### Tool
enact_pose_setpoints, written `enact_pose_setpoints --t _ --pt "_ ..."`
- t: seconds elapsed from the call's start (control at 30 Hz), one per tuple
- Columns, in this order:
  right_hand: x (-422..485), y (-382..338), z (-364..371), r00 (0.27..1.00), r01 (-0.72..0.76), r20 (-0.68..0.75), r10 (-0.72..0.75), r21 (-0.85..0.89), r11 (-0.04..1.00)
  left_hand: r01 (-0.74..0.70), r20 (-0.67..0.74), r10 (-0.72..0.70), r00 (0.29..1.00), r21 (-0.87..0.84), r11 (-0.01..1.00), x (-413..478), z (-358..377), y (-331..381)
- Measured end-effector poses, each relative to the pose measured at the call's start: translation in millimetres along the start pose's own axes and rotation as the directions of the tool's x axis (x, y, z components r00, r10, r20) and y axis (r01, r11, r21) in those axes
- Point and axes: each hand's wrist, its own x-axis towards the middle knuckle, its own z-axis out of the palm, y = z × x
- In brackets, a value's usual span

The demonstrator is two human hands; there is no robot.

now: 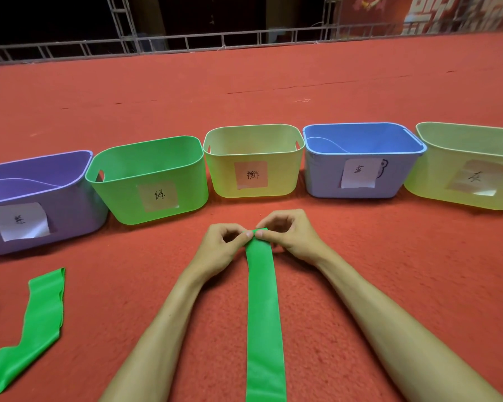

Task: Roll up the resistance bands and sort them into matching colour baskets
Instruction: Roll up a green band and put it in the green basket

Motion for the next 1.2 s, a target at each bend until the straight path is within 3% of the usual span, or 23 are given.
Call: enact_pose_setpoints --t 0.47,0.93,1.2 --pt "1.2 1.5 -3.9 0.999 0.003 0.041 -0.003 0.017 1.000 0.005 0.004 -0.005 1.000 -0.083 0.997 -1.0 -1.8 2.6" --pt "3.0 1.9 -0.4 0.998 -0.027 0.052 0.028 -0.020 0.999 -0.009 -0.047 0.006 0.999 -0.053 0.999 -2.8 -4.5 1.8" --pt "-0.1 1.9 -0.7 0.999 0.049 0.016 -0.048 -0.005 0.999 -0.003 -0.029 0.002 1.000 -0.037 0.999 -0.3 -1.2 4.9"
